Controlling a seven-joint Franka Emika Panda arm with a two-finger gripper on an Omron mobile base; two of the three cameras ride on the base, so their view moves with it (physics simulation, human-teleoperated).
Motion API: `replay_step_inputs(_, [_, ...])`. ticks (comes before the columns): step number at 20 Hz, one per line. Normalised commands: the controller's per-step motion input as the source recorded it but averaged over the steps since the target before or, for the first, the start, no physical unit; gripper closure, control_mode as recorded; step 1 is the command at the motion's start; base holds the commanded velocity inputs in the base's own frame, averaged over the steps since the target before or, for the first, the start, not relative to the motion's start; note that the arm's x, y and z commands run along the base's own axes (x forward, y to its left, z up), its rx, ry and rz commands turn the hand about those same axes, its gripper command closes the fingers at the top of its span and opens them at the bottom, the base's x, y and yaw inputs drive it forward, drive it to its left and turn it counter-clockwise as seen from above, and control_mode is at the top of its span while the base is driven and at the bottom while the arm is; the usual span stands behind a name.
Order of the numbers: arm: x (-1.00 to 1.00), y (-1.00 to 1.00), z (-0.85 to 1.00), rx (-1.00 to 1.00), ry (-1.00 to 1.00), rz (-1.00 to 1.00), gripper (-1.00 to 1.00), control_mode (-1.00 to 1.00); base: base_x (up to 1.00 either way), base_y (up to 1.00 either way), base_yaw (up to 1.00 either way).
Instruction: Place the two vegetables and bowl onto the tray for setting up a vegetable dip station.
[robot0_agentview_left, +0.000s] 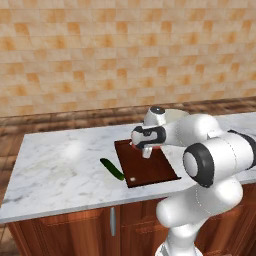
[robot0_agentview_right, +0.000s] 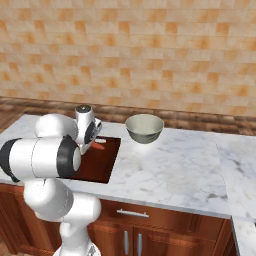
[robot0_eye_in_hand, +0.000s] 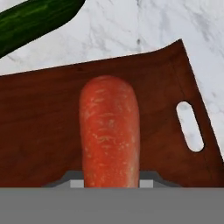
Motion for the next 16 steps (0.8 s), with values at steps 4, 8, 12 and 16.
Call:
replay_step_inputs(4, [0.28, 0.19, 0.00, -0.16, 0.00, 0.00, 1.00, -1.00, 0.00, 0.00, 0.00])
replay_step_inputs(8, [0.43, 0.03, 0.00, -0.09, 0.00, 0.01, 1.00, -1.00, 0.00, 0.00, 0.00])
replay_step_inputs(12, [0.47, 0.00, 0.00, -0.05, 0.00, 0.05, 1.00, -1.00, 0.00, 0.00, 0.00])
replay_step_inputs(16, [0.47, 0.00, -0.06, -0.01, 0.00, 0.10, 1.00, -1.00, 0.00, 0.00, 0.00])
